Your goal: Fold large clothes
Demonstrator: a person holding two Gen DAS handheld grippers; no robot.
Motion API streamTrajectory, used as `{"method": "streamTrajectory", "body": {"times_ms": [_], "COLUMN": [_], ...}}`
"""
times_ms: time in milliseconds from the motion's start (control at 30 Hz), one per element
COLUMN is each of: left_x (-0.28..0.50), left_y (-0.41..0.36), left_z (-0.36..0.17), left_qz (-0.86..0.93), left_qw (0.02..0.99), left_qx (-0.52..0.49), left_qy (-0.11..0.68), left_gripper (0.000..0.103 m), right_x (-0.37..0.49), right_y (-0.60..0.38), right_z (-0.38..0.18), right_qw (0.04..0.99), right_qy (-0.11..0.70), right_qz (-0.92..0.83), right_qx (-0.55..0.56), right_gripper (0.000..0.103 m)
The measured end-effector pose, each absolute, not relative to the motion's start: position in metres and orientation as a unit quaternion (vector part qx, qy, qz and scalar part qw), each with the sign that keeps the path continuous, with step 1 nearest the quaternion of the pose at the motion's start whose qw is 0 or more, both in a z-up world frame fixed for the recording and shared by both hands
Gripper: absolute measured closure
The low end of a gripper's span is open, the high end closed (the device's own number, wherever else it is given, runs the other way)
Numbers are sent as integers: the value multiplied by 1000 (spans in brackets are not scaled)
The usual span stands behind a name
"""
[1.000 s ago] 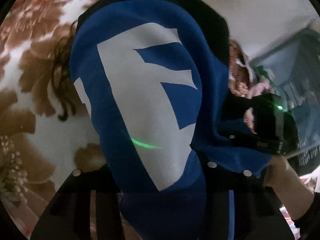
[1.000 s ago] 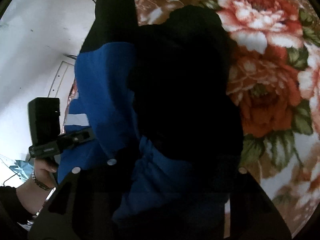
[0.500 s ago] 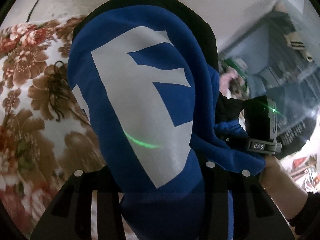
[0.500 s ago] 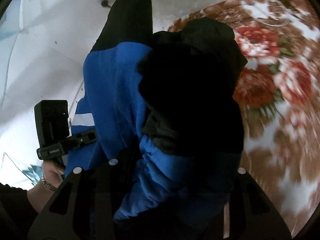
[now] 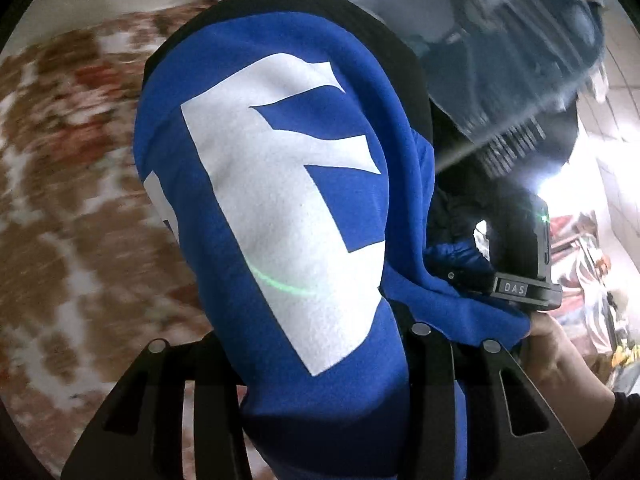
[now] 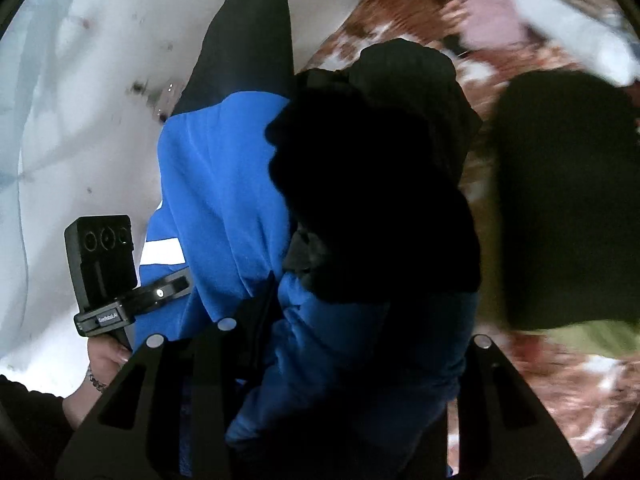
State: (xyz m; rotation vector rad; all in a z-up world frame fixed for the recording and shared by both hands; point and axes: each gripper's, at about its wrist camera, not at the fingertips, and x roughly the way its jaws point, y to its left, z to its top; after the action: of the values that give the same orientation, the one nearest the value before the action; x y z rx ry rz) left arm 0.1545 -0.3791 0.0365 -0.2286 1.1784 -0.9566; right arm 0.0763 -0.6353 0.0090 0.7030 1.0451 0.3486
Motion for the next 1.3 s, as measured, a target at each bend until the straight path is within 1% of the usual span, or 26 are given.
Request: {"method": "streamTrajectory", "body": {"times_ms": [133, 300, 433, 533, 633, 733, 833, 1067, 1133, 1167, 1200, 1233, 1267, 1300], "left_x": [157, 173, 186, 193, 193, 196, 189, 173, 170, 170, 171, 172, 171, 169], "left_y": [-485, -568, -619, -642, -650, -657, -662, -658, -657, -657, -657, -656, -654, -654], "left_z": [41, 40, 10, -28, -51, -61, -74, -85, -82, -79, -75, -70, -63, -57], "left_qz": [-447, -443, -425, -399, -389, -390, -393, -400, -395, -393, -388, -382, -376, -374], "left_qw": [710, 712, 703, 701, 703, 702, 694, 696, 700, 701, 704, 709, 715, 720], "left_qx": [-93, -70, -29, 16, 42, 55, 86, 95, 94, 89, 83, 81, 84, 90], "left_qy": [535, 541, 569, 591, 594, 593, 597, 589, 588, 588, 589, 587, 583, 578], "left_gripper": [62, 62, 61, 61, 58, 54, 50, 48, 43, 41, 31, 22, 18, 12], "right_x": [65, 73, 68, 76, 72, 58, 50, 15, 10, 8, 8, 7, 6, 1], "right_y": [-729, -816, -863, -881, -888, -896, -899, -908, -914, -915, -915, -914, -915, -915], "right_z": [20, 15, -20, -77, -118, -131, -144, -164, -172, -168, -163, -154, -148, -134], "right_qw": [807, 817, 806, 795, 791, 794, 790, 782, 768, 768, 775, 783, 789, 802], "right_qy": [478, 463, 470, 479, 471, 452, 461, 459, 455, 453, 453, 455, 456, 454], "right_qz": [140, 130, 127, 122, 122, 129, 137, 145, 149, 149, 144, 139, 134, 119], "right_qx": [316, 318, 336, 352, 370, 385, 380, 397, 425, 428, 416, 401, 389, 371], "right_gripper": [63, 63, 63, 63, 62, 61, 61, 60, 59, 53, 46, 41, 26, 14]}}
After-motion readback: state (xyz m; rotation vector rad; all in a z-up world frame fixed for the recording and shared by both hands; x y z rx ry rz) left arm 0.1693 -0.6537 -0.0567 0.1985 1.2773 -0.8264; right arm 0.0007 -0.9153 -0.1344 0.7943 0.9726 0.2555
